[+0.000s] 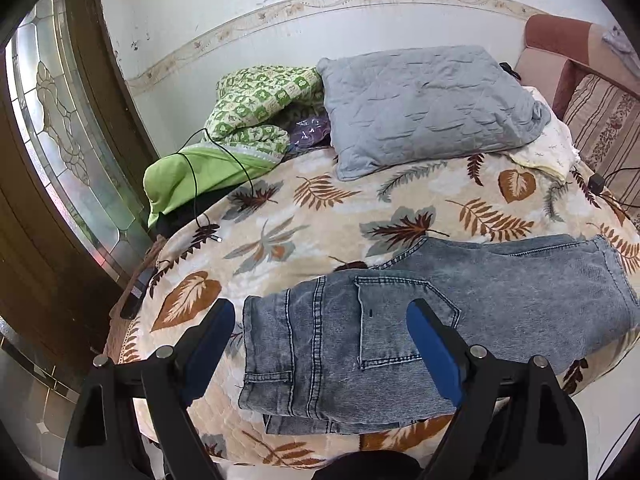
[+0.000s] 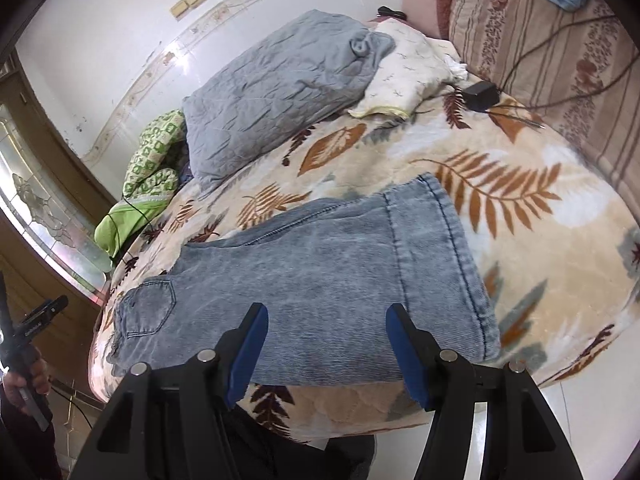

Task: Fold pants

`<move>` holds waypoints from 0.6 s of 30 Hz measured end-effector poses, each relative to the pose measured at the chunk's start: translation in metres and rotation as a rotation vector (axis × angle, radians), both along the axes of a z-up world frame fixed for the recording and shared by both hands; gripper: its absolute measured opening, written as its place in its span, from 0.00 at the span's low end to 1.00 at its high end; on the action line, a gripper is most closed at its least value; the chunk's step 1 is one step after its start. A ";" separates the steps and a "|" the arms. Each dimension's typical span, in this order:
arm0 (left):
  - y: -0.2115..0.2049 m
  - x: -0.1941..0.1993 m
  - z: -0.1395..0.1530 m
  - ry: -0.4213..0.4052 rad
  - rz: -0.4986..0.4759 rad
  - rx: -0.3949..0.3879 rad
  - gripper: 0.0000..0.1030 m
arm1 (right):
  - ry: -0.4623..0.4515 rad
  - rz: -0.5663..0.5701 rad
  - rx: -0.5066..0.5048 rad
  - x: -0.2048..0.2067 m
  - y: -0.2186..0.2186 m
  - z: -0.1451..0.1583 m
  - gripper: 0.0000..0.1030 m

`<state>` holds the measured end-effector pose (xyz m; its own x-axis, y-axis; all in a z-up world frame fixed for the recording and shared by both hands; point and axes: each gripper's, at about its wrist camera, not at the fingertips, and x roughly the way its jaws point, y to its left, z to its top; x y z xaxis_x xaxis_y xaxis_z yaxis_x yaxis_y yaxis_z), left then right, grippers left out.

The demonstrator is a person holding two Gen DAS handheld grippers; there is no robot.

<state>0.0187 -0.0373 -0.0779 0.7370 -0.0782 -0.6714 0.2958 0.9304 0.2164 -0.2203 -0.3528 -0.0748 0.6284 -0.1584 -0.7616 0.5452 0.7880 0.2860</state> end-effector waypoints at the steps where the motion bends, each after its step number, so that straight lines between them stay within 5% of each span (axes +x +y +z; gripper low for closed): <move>1: 0.000 0.000 0.000 0.000 -0.001 0.000 0.86 | -0.002 0.000 -0.001 0.001 0.000 0.001 0.63; 18: -0.019 -0.009 0.008 -0.026 -0.028 0.037 0.86 | -0.017 -0.012 0.023 -0.003 -0.008 -0.005 0.63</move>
